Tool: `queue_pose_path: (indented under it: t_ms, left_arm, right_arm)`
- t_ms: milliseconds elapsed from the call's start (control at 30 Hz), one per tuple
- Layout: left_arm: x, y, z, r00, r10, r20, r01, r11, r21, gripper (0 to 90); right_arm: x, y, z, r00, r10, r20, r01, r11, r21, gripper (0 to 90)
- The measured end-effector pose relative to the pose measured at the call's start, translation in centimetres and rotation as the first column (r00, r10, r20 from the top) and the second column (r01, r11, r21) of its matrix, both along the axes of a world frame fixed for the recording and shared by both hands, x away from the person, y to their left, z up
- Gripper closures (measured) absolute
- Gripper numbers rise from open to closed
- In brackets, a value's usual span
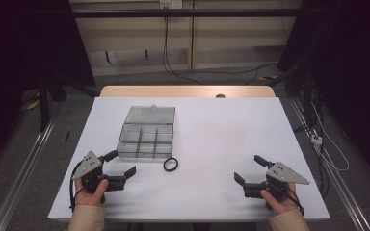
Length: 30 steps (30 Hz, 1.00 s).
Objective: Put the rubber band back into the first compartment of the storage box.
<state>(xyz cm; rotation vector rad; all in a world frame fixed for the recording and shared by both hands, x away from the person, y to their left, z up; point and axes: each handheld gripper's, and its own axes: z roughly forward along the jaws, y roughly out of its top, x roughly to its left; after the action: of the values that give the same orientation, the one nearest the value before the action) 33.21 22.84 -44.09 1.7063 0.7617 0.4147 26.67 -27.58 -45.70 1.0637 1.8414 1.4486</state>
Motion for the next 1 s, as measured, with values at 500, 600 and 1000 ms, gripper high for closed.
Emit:
queue_pose_path:
  t_ms: [500, 600, 1000]
  left_arm:
    - [0.3, -2.3, 0.5, 0.9995, -0.027, -0.018, 0.027, 0.9995, 0.013, 4.6]
    - [0.4, -3.2, 0.7, 0.9988, -0.034, -0.037, 0.034, 0.9994, 0.011, 4.8]
    - [1.0, -5.9, 0.9, 0.9942, -0.048, -0.096, 0.057, 0.9945, 0.088, 14.9]
  right_arm:
    - [0.1, 0.2, 0.1, 1.0, 0.003, 0.005, -0.003, 1.0, -0.001, 3.4]
    - [0.1, 0.2, 0.1, 0.9999, 0.007, 0.01, -0.007, 1.0, 0.001, 3.4]
    - [0.1, 0.5, 0.2, 0.9998, 0.013, 0.015, -0.012, 1.0, -0.007, 3.5]
